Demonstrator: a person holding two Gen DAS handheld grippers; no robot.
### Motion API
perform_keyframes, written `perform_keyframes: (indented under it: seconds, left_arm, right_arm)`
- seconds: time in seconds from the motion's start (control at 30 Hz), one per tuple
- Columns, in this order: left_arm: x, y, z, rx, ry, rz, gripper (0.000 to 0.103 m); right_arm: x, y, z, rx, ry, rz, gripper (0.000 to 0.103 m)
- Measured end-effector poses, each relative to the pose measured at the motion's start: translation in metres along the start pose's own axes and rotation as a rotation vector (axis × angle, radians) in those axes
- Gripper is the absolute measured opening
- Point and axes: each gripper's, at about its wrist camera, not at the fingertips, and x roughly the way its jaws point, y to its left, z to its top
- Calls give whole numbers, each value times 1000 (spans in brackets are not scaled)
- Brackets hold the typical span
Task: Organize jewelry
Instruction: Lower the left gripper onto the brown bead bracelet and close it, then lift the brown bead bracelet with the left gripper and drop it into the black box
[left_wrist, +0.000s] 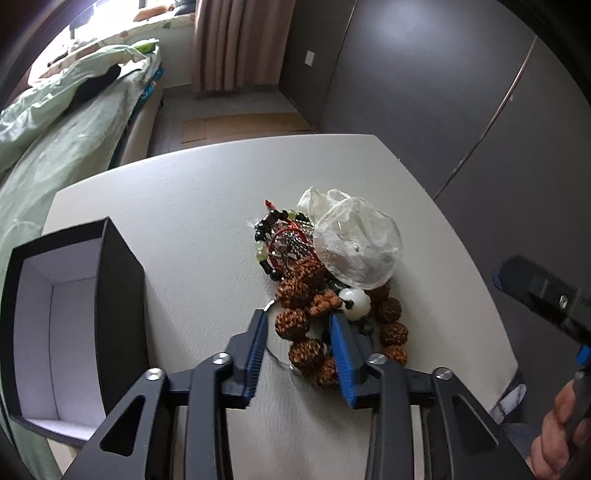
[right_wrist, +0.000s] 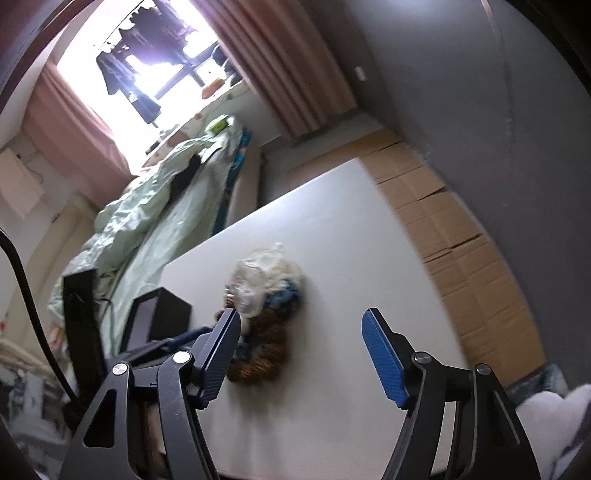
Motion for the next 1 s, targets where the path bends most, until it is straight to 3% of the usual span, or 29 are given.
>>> perform_keyframes:
  seconds: [0.07,0.2,0.37,0.47,0.53,0.57,1.0]
  left_arm:
    - [2,-1,0,10,0,5,24]
    - [-3,-2,-1,14,-24,7,20]
    - [-15,0,3,-5,-61,-12,20]
    - [-23,2,5,-14,-79,-17,20]
    - [-26,3,6,-22,-82,-24,20]
    - [-28,5,7,-28,-81,-30,20]
    - [-86,1,27,-24,-187,-34,20]
  right_arm:
    - [13,8,7,-14,23,30,68]
    - [39,20,20,-36,76,55,60]
    - [72,23,32,-38,166,76,57]
    - [84,18,33,-14,208,95,38]
    - [89,15,32,5,228,131,10]
    - [89,14,32,9,235,149,7]
    - [46,22,46,31,89,289,3]
